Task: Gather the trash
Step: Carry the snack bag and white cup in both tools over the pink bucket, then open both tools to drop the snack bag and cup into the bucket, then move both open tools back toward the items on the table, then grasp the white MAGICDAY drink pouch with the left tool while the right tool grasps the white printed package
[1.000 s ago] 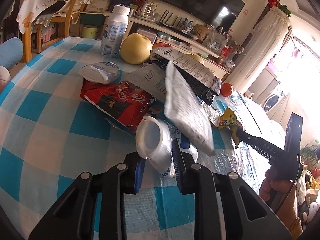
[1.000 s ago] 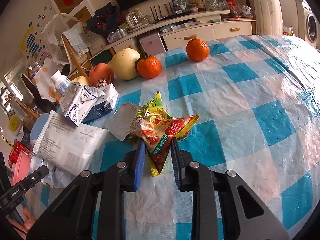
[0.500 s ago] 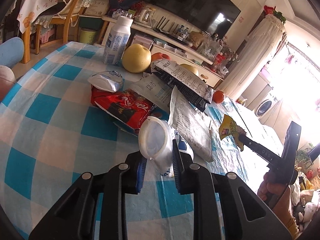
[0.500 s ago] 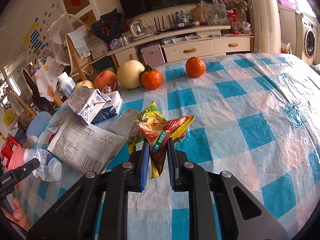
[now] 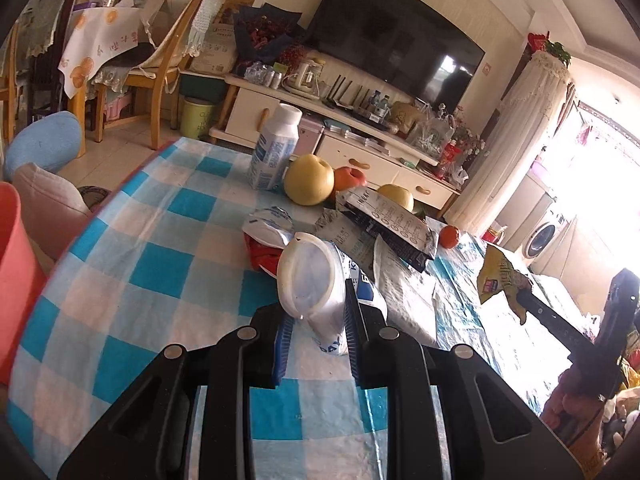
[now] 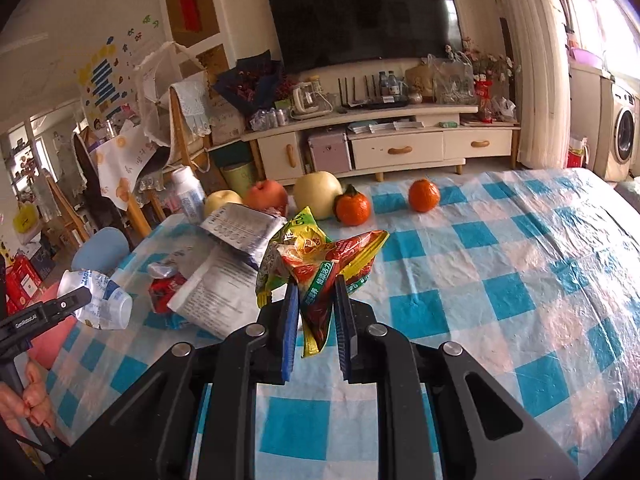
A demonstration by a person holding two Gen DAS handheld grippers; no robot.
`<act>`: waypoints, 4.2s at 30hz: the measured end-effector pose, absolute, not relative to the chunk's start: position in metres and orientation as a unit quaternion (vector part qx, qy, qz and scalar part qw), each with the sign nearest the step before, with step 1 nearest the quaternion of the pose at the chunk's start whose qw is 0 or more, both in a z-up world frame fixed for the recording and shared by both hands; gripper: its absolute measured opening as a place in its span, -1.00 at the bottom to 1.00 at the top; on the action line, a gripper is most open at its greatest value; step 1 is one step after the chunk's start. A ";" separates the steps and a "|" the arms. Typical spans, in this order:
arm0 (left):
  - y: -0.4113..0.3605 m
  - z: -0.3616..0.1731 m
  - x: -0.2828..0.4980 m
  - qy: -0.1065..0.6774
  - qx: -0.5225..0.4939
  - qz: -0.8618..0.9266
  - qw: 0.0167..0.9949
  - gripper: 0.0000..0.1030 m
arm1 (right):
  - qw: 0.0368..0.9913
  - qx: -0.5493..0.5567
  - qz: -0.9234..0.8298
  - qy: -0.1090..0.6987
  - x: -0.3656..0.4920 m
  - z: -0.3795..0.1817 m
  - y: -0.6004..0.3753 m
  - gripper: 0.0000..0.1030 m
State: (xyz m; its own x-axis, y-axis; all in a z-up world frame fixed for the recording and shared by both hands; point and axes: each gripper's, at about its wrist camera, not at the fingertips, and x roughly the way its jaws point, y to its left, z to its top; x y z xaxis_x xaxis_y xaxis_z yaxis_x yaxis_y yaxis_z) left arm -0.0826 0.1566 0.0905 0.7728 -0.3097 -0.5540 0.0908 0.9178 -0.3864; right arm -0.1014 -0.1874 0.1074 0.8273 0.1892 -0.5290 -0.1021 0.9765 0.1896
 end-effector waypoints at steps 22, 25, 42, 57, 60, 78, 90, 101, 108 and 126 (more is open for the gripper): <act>0.424 0.119 -0.144 0.265 -0.245 0.231 0.903 -0.51 | 0.871 -0.074 0.401 0.274 -0.101 0.144 0.191 -0.66; 0.454 0.113 -0.151 0.267 -0.278 0.254 0.887 -0.51 | 0.858 -0.091 0.420 0.282 -0.100 0.135 0.229 -0.67; 0.468 0.077 -0.140 0.332 -0.299 0.284 0.849 -0.51 | 0.847 -0.058 0.435 0.299 -0.078 0.114 0.281 -0.79; 0.478 0.059 -0.140 0.357 -0.326 0.317 0.816 0.25 | 0.843 -0.052 0.431 0.317 -0.081 0.113 0.294 -0.10; 0.475 0.064 -0.141 0.339 -0.320 0.319 0.825 0.39 | 0.856 -0.043 0.408 0.316 -0.082 0.112 0.273 0.37; 0.376 0.115 -0.115 0.231 -0.165 0.232 0.930 0.76 | 0.889 -0.078 0.248 0.377 -0.114 0.109 0.110 0.92; 0.305 0.118 -0.096 0.263 -0.108 0.149 0.947 0.77 | 0.918 -0.088 0.211 0.325 -0.135 0.098 0.023 0.92; 0.242 0.110 -0.083 0.275 -0.055 0.066 0.958 0.77 | 0.927 -0.091 0.213 0.296 -0.141 0.093 -0.031 0.92; 0.196 0.105 -0.076 0.287 -0.018 0.003 0.958 0.77 | 0.927 -0.090 0.193 0.309 -0.134 0.086 -0.064 0.92; 0.112 0.078 -0.001 0.328 0.095 -0.058 0.938 0.77 | 0.908 -0.061 0.210 0.358 -0.064 0.048 -0.128 0.46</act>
State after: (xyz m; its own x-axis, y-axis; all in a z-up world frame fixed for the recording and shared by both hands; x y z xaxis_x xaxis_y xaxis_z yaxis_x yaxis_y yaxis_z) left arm -0.0008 0.1118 0.0784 0.7783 -0.0461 -0.6262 0.1710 0.9752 0.1408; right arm -0.0637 -0.1277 0.0475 0.6552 0.3377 -0.6757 -0.4246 0.9045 0.0403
